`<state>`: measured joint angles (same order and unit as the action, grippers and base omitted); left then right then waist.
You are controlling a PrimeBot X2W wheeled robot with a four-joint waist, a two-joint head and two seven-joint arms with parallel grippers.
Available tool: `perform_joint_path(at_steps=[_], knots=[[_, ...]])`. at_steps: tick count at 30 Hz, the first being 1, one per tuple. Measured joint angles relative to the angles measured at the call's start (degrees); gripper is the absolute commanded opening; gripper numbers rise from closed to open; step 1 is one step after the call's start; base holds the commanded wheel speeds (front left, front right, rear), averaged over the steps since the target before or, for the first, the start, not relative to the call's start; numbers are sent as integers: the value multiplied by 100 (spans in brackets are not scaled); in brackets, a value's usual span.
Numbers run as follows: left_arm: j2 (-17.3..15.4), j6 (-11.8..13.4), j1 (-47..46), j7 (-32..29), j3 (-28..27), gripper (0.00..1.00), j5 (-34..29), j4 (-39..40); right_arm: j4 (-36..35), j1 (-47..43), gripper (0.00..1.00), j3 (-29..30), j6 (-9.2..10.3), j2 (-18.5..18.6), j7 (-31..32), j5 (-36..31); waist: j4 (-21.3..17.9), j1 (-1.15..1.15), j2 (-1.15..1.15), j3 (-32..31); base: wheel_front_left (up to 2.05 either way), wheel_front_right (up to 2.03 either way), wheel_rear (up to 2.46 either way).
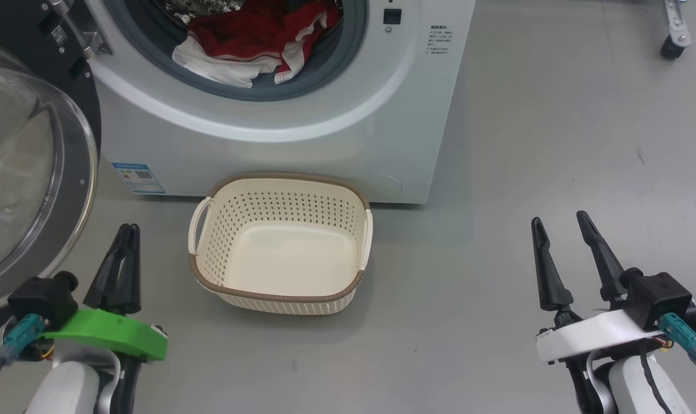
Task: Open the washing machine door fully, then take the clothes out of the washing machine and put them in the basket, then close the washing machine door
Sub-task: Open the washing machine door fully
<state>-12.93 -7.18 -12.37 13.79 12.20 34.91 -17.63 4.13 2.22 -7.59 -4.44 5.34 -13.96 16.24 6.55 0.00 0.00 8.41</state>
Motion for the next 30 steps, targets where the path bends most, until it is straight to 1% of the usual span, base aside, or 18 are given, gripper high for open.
perform_joint_path(at_steps=[1,2,11,14,30], knots=[[21,0,41,25,7,94,-26,64,0,-16,100,0,-1,-4,0,14,-45,0,0,-24,0,0,0],[40,0,79,46,10,100,-43,129,-2,-30,100,0,-2,-8,0,34,-86,0,0,-46,0,0,0],[196,0,329,48,18,100,-81,500,-82,-71,100,52,0,-36,-7,43,-365,0,0,-137,0,0,0],[254,0,340,48,18,100,-83,572,-100,-144,100,88,3,-36,-7,43,-390,0,0,-129,0,0,0],[348,0,491,65,-214,100,-315,991,-140,-162,100,132,15,-57,-23,38,-455,0,0,-96,0,0,0]])
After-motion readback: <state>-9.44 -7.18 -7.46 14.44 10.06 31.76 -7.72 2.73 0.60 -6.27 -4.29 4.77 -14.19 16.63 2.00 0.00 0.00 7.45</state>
